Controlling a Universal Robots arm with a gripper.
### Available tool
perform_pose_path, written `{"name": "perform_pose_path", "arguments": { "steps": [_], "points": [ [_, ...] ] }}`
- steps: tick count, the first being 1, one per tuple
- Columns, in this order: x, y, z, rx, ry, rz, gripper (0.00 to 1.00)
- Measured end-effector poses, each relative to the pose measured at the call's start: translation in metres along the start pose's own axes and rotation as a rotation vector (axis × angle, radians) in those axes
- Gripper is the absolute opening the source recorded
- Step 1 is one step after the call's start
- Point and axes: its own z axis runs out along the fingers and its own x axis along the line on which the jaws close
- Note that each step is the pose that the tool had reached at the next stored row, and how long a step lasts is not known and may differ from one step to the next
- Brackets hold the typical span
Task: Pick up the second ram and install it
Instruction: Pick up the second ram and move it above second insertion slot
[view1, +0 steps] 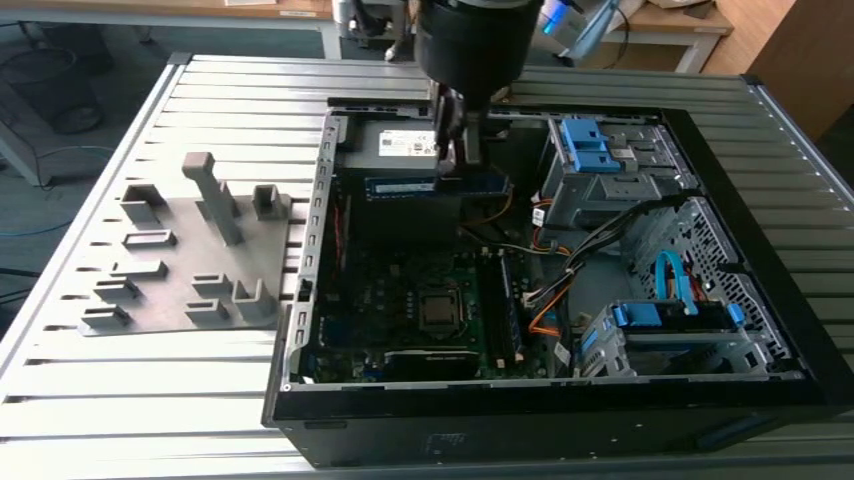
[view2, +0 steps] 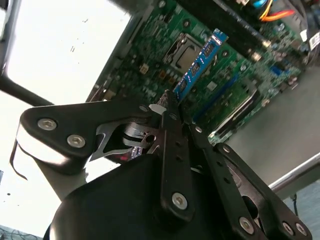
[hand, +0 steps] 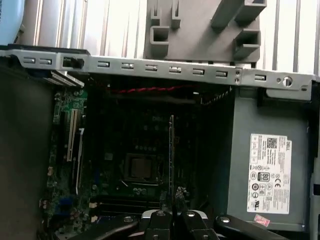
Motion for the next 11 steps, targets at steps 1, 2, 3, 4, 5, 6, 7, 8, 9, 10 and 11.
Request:
{"name": "perform_pose_path", "arguments": {
  "steps": [1, 2, 3, 4, 5, 6, 7, 8, 9, 10, 11],
  "points": [
    [0.0002, -0.0035, 0.0016, -0.0001, 0.0001, 0.0, 0.14],
    [0.0004, -0.007, 0.0032, 0.0, 0.0, 0.0, 0.14],
    [0.0007, -0.0107, 0.005, 0.0, -0.0001, 0.0, 0.14],
    [0.001, -0.0139, 0.0067, 0.0001, -0.0002, 0.0, 0.14],
    [0.0012, -0.0169, 0.0083, 0.0001, -0.0002, 0.0, 0.14],
    [0.0015, -0.0199, 0.0099, 0.0, -0.0002, 0.0, 0.14],
    [0.0017, -0.0229, 0.0114, 0.0, 0.0, 0.0, 0.14],
    [0.0019, -0.0261, 0.0131, 0.0, 0.0, 0.0, 0.14],
    [0.0021, -0.029, 0.0147, 0.0, -0.0001, 0.0, 0.14],
    [0.0023, -0.0323, 0.0165, 0.0, -0.0001, 0.0, 0.14],
    [0.0025, -0.0352, 0.0181, 0.0001, -0.0002, 0.0, 0.14]
  ]
}}
